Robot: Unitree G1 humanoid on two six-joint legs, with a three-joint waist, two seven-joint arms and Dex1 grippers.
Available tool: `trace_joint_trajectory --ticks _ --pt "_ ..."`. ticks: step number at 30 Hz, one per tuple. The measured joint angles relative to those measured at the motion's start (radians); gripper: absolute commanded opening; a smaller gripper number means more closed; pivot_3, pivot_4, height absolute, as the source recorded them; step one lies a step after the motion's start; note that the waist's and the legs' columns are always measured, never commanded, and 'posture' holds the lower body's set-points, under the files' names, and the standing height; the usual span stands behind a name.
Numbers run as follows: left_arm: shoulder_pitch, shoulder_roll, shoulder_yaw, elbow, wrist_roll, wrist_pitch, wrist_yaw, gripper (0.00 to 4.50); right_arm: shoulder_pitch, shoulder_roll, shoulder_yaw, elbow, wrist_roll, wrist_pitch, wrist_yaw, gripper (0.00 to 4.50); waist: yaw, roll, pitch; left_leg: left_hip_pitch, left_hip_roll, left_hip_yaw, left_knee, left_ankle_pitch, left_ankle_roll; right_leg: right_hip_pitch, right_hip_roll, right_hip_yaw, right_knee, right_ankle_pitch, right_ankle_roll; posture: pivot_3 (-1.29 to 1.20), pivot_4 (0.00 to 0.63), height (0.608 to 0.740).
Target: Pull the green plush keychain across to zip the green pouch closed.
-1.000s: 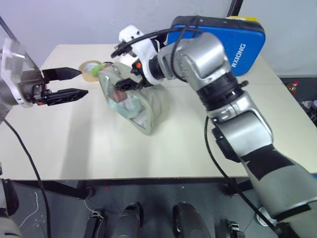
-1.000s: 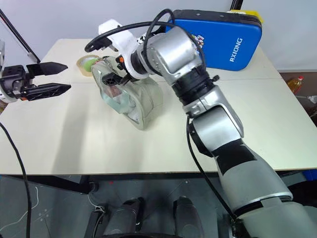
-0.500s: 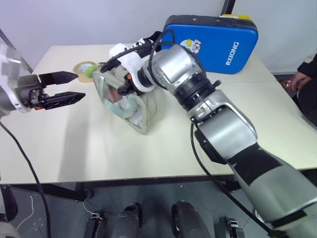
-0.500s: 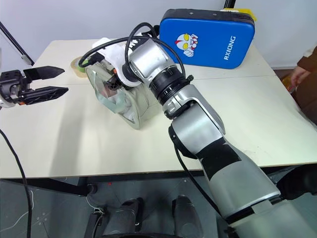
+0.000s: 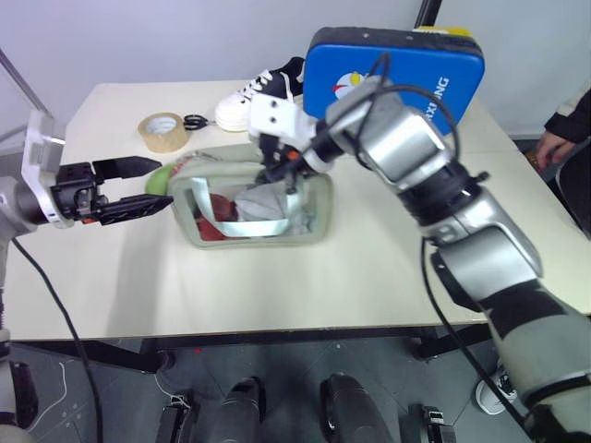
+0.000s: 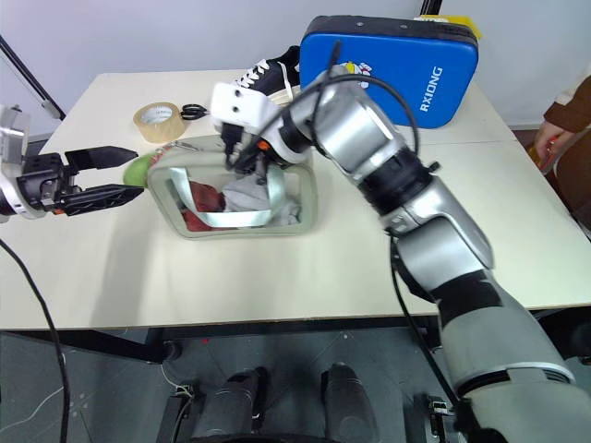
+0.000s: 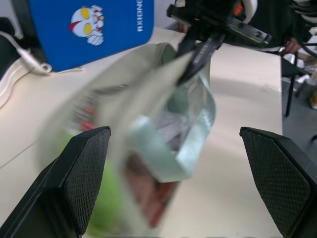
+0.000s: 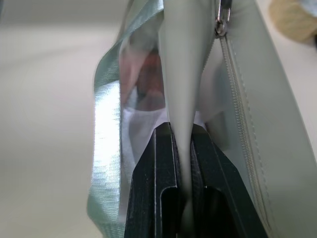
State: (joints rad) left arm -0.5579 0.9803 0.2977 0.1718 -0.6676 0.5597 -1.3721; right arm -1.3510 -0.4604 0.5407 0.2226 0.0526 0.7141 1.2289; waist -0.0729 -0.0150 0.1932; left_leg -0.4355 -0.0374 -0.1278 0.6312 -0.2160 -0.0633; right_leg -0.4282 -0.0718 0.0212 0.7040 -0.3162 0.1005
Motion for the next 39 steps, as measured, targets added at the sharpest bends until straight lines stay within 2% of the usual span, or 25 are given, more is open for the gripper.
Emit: trace_joint_trajectory --ticks 7,17,20,26,34,39 --pt "0.001 -0.012 -0.01 -0.017 0.0 0.004 0.001 4.5 0.096 -0.068 0.005 -0.235 -0.021 0.09 -0.012 0.11 0.003 0.0 0.0 0.0 0.0 0.0 0.001 0.0 0.0 0.0 0.0 0.0 0.0 0.0 0.0 0.0 0.15 0.695" --pt "-0.027 -0.022 -0.044 -0.013 0.002 0.006 -0.002 4.5 0.115 -0.073 -0.012 -0.346 0.009 0.28 -0.058 0.11 0.004 0.0 0.0 0.0 0.0 -0.001 0.001 0.001 -0.001 0.001 0.0 0.0 0.0 0.001 -0.001 0.0 0.15 0.695" --pt "-0.032 -0.023 -0.05 -0.013 0.002 0.006 -0.004 4.5 0.131 -0.079 -0.012 -0.353 0.009 0.28 -0.072 0.99 0.003 0.0 0.0 0.0 0.0 -0.001 0.001 0.001 -0.001 0.001 0.0 0.0 0.0 0.001 -0.001 0.0 0.15 0.695" --pt "-0.032 -0.023 -0.053 -0.013 0.003 0.012 -0.01 4.5 0.154 -0.106 -0.021 -0.353 0.016 0.28 -0.085 3.97 0.004 0.0 0.0 0.0 0.0 0.0 0.001 0.001 -0.001 0.001 0.0 0.0 0.0 0.001 -0.001 0.0 0.15 0.695" --pt "-0.032 -0.022 -0.055 -0.013 0.005 0.022 -0.018 4.5 0.149 -0.243 -0.179 -0.428 0.13 0.317 -0.044 3.97 0.005 0.0 0.0 0.0 0.0 0.0 0.001 0.001 -0.001 0.001 0.0 0.0 0.0 0.001 -0.001 0.0 0.15 0.695" --pt "-0.034 -0.024 -0.06 -0.011 0.006 0.022 -0.016 4.5 0.245 -0.354 -0.226 -0.502 0.164 0.319 -0.041 3.97 0.005 0.0 0.0 0.0 0.0 0.0 0.001 0.001 -0.001 0.002 -0.001 0.0 0.0 0.001 -0.001 0.0 0.15 0.695"
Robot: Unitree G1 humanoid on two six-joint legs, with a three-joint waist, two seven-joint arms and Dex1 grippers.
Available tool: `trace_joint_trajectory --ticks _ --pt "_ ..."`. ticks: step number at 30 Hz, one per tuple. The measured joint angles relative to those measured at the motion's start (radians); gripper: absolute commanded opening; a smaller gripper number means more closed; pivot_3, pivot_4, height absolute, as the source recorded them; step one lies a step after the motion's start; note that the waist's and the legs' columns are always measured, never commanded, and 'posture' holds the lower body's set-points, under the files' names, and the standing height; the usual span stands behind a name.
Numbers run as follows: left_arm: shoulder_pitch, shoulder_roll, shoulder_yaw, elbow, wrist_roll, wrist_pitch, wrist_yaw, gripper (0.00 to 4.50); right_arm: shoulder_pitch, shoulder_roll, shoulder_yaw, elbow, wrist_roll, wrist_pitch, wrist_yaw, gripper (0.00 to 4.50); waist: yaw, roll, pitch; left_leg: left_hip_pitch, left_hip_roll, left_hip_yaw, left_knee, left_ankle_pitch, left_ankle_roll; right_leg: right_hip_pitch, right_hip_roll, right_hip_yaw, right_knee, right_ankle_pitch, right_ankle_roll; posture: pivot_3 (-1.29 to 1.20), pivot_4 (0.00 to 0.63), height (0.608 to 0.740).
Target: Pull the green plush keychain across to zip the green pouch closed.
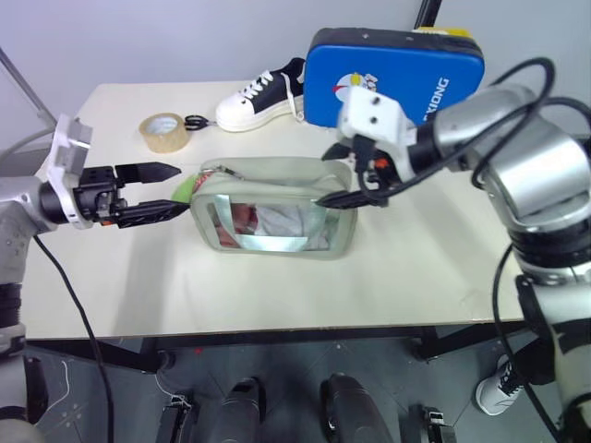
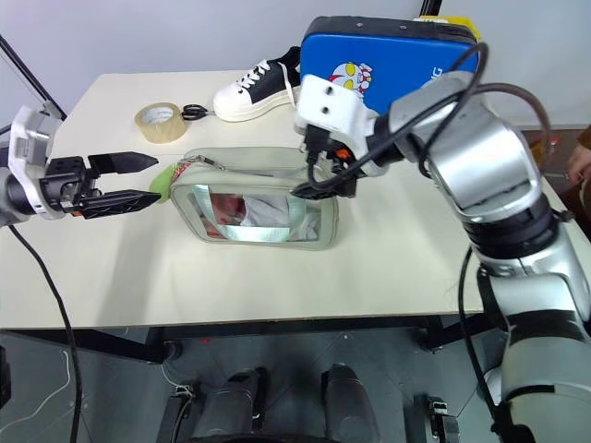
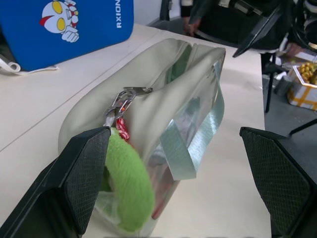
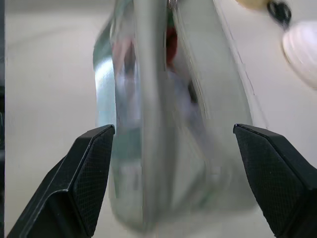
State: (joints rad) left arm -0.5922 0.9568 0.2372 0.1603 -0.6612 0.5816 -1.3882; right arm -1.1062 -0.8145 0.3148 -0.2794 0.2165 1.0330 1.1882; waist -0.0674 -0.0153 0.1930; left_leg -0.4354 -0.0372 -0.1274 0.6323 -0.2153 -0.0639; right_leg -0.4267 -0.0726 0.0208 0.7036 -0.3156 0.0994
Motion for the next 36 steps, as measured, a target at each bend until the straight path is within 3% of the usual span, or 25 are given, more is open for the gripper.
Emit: trace_joint_trajectory --ticks 4,6,8,13,29,32,36 --pt "-0.007 -0.001 -0.009 0.001 0.003 0.0 0.0 4.5 0.045 -0.014 -0.002 -0.028 0.007 -0.001 -0.015 3.97 -0.003 0.0 0.0 0.0 0.0 0.0 0.0 0.0 0.0 0.0 0.001 0.0 0.0 0.0 -0.001 0.0 0.15 0.695" --pt "-0.009 -0.001 -0.016 0.004 0.005 -0.001 0.0 4.5 0.051 -0.014 -0.001 -0.03 0.004 -0.011 -0.028 3.47 -0.002 0.0 0.0 0.0 0.001 0.0 0.0 0.0 0.0 0.0 0.001 0.0 0.0 0.0 -0.001 0.0 0.15 0.695" --pt "-0.01 -0.001 -0.019 0.011 0.008 -0.002 0.0 4.5 0.062 -0.014 0.003 -0.027 0.003 -0.019 -0.044 2.69 -0.001 0.0 0.0 0.0 0.001 0.0 0.0 0.0 0.0 0.0 0.0 0.0 0.0 0.0 -0.001 0.0 0.15 0.695" --pt "-0.012 -0.001 -0.019 0.021 0.017 -0.004 -0.001 4.5 0.074 -0.013 0.021 -0.003 -0.005 -0.054 -0.065 0.11 0.0 0.0 0.0 0.0 0.001 0.0 0.0 0.0 0.0 0.0 0.0 0.0 0.0 0.0 -0.001 0.0 0.15 0.695" --pt "-0.011 0.009 -0.049 0.069 0.105 -0.068 0.007 4.5 0.099 -0.01 0.036 0.012 -0.039 -0.125 -0.095 0.04 -0.001 0.0 0.0 0.0 0.001 0.0 0.001 0.0 0.0 0.0 0.001 0.0 0.0 0.0 -0.001 0.0 0.15 0.695" --pt "-0.004 -0.001 -0.084 0.088 0.162 -0.137 0.013 3.65 0.099 -0.008 0.036 0.013 -0.039 -0.125 -0.099 0.0 -0.001 0.0 0.0 0.001 0.001 0.0 0.001 0.0 0.0 0.0 0.001 0.0 0.0 0.0 -0.001 0.0 0.15 0.695" --pt "-0.005 -0.042 -0.11 0.123 0.206 -0.183 0.034 1.6 0.098 -0.006 0.036 0.018 -0.039 -0.124 -0.104 0.0 -0.001 0.0 0.0 0.001 0.0 0.0 0.001 0.0 0.0 0.0 0.001 0.0 0.001 0.0 -0.001 0.0 0.15 0.695"
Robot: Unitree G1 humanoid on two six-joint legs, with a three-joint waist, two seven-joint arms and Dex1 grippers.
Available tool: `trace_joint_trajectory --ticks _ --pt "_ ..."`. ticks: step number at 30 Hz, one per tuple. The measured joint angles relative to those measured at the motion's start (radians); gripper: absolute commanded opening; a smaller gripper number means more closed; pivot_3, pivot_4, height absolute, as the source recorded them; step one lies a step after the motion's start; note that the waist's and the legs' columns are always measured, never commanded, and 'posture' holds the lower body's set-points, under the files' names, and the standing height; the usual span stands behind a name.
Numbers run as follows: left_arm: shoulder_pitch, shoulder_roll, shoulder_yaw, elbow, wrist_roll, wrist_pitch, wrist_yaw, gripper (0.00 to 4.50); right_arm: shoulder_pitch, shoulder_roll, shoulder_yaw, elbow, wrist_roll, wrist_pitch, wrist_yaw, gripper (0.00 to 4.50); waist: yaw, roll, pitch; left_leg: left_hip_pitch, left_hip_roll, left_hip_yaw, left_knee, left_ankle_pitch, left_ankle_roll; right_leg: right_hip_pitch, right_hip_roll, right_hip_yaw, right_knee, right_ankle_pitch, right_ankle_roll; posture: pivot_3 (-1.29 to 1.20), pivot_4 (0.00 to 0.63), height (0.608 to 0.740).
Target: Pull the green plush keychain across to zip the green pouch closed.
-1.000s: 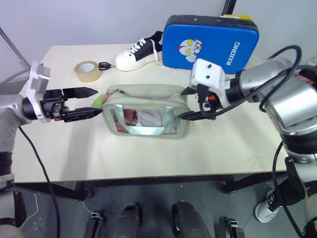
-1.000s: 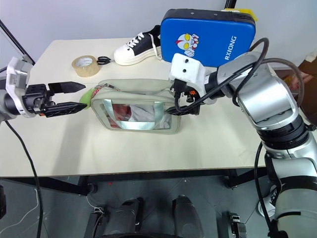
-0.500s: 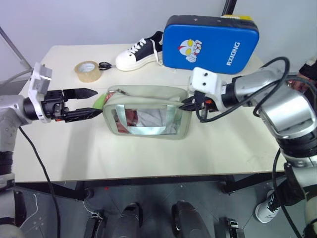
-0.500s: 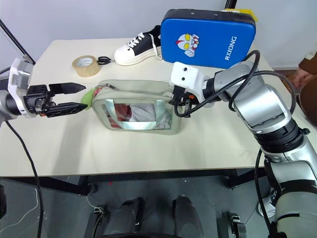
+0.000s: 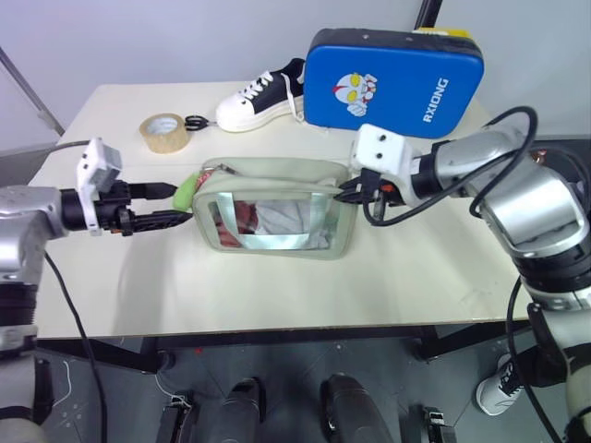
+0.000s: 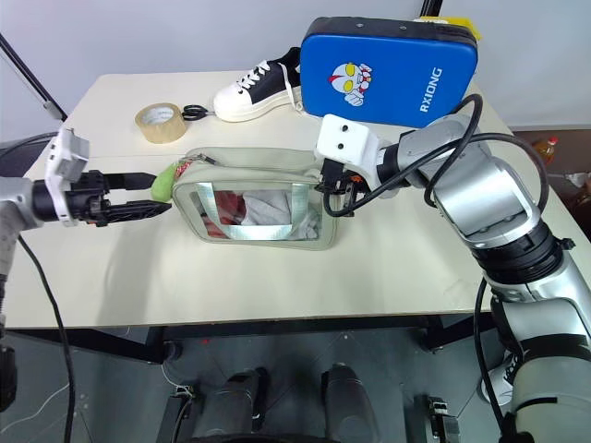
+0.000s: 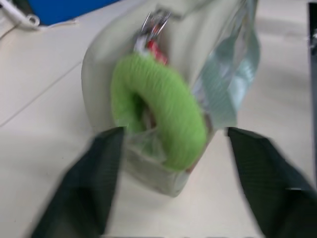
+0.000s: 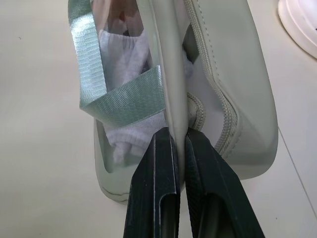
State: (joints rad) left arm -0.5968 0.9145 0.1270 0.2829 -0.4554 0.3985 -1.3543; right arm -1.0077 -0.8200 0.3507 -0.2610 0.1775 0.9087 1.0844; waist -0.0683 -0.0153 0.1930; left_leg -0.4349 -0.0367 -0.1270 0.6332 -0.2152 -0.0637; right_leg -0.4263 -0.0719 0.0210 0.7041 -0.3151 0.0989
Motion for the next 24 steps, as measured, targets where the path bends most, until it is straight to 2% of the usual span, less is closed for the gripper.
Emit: trace_joint_trajectory --ticks 3,9,15,21,24 --pt "-0.009 0.0 0.0 0.001 0.01 -0.015 -0.008 0.04 0.0 0.001 0.0 0.002 0.0 0.002 -0.004 0.0 0.0 0.0 0.0 0.0 0.0 0.0 0.0 0.0 0.0 0.0 0.0 0.0 0.0 0.0 0.0 0.0 0.15 0.695" --pt "-0.049 0.019 0.001 0.018 0.007 -0.008 -0.044 0.04 -0.001 0.005 0.0 0.01 -0.001 0.003 -0.008 0.0 0.0 0.0 0.0 0.0 0.0 0.0 0.0 0.0 0.0 0.0 0.0 0.0 0.0 0.0 0.0 0.0 0.15 0.695" --pt "-0.152 0.034 0.006 0.013 -0.049 0.088 -0.089 0.04 -0.001 0.007 0.0 0.01 -0.002 0.003 -0.008 0.0 -0.001 0.0 0.0 0.0 0.0 0.0 0.0 0.0 0.0 0.0 0.0 0.0 0.001 0.0 0.0 0.0 0.15 0.695" --pt "-0.219 -0.059 -0.053 -0.018 -0.048 0.101 -0.078 0.04 -0.001 0.015 0.0 0.015 -0.007 0.001 -0.01 0.0 -0.001 0.0 0.0 0.0 0.0 0.0 0.002 0.0 0.0 0.001 0.0 0.0 0.002 0.0 0.0 0.0 0.15 0.695" --pt "-0.223 -0.077 -0.109 -0.016 -0.021 0.099 -0.078 1.07 -0.001 0.016 0.002 0.018 -0.007 0.002 -0.01 0.0 -0.003 0.0 0.0 0.0 0.0 0.0 0.002 0.0 0.0 0.0 0.001 0.0 0.002 0.0 0.0 0.0 0.15 0.695"
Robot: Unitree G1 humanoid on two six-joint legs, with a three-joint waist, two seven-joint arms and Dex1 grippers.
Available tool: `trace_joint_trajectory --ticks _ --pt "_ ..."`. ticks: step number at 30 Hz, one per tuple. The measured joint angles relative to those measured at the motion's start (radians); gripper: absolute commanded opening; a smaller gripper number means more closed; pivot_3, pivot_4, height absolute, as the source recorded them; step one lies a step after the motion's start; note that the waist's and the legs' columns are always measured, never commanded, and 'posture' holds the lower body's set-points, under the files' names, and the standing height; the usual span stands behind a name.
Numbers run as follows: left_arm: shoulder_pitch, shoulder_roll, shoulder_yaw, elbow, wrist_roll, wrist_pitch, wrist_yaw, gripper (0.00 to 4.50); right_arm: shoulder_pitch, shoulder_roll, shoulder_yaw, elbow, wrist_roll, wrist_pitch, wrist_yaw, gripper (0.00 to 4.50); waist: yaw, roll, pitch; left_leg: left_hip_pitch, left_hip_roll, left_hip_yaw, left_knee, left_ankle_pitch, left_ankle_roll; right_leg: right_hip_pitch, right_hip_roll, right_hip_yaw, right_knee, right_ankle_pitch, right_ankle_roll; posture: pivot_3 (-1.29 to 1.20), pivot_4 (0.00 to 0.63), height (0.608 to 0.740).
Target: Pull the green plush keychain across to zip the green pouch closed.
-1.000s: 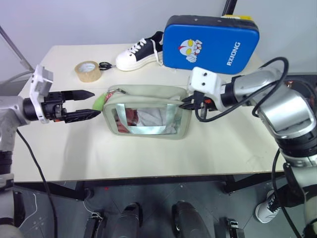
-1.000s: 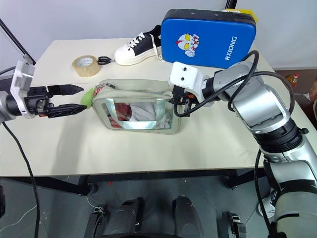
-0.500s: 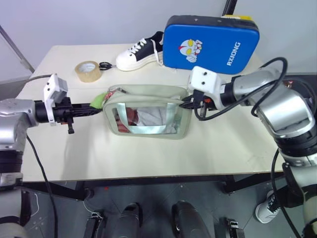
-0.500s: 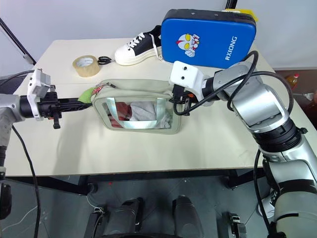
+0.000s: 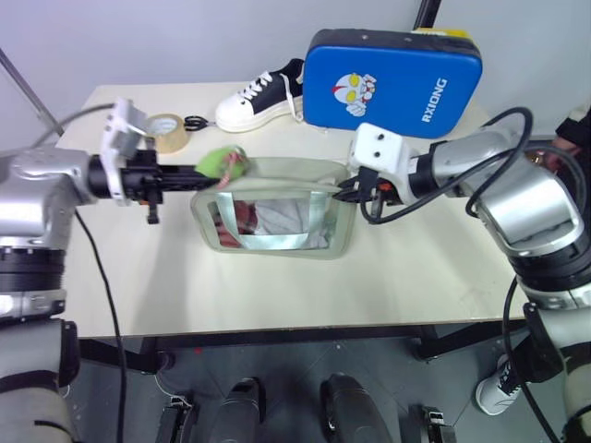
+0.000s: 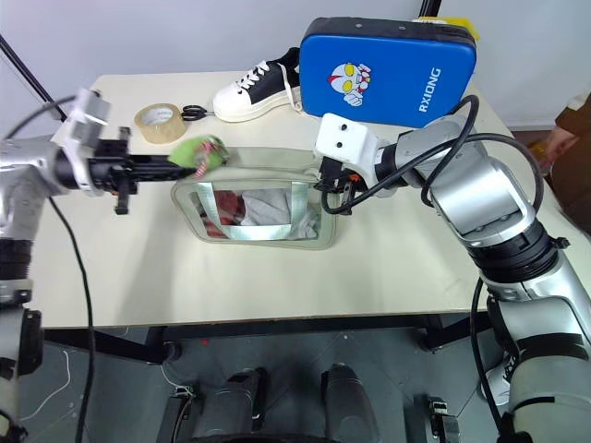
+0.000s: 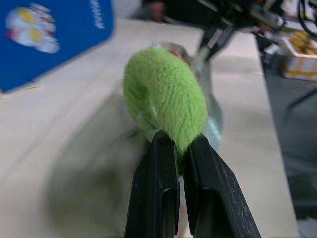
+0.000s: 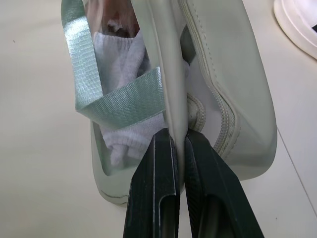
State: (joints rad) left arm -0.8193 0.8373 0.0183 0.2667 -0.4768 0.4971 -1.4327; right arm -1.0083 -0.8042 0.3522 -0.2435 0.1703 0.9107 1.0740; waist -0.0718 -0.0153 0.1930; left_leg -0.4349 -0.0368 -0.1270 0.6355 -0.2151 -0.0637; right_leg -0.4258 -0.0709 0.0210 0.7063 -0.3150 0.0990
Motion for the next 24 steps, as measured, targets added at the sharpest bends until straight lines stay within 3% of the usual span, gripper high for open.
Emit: trace_joint_trajectory --ticks 6,7,16,24 --pt "-0.016 -0.001 -0.004 0.05 0.051 -0.033 0.021 4.11 0.0 -0.001 -0.001 -0.007 0.0 0.016 -0.009 0.0 0.003 0.0 0.0 0.0 0.0 0.0 0.002 0.0 0.0 0.0 0.0 0.0 0.001 0.0 0.0 0.0 0.15 0.695" --pt "-0.017 -0.001 -0.004 0.051 0.053 -0.038 0.022 4.44 0.0 -0.001 -0.002 -0.008 0.0 0.02 -0.011 0.0 0.003 0.0 0.0 0.0 0.0 0.0 0.002 0.0 0.0 0.0 0.0 0.0 0.002 0.0 0.0 0.0 0.15 0.695" --pt "-0.028 0.039 0.01 0.089 0.081 -0.094 0.054 4.44 0.001 -0.001 -0.003 -0.013 0.009 0.034 -0.015 0.0 0.002 0.0 0.0 0.0 0.0 0.0 0.003 0.0 0.0 0.0 0.0 0.0 0.002 0.0 0.0 0.0 0.15 0.695" --pt "0.051 0.093 0.047 0.08 0.073 -0.092 0.023 4.44 0.001 -0.001 -0.003 -0.014 0.009 0.034 -0.015 0.0 0.003 0.0 0.0 0.0 0.0 0.0 0.003 0.0 0.0 0.0 0.0 0.0 0.003 0.0 0.0 0.0 0.15 0.695"
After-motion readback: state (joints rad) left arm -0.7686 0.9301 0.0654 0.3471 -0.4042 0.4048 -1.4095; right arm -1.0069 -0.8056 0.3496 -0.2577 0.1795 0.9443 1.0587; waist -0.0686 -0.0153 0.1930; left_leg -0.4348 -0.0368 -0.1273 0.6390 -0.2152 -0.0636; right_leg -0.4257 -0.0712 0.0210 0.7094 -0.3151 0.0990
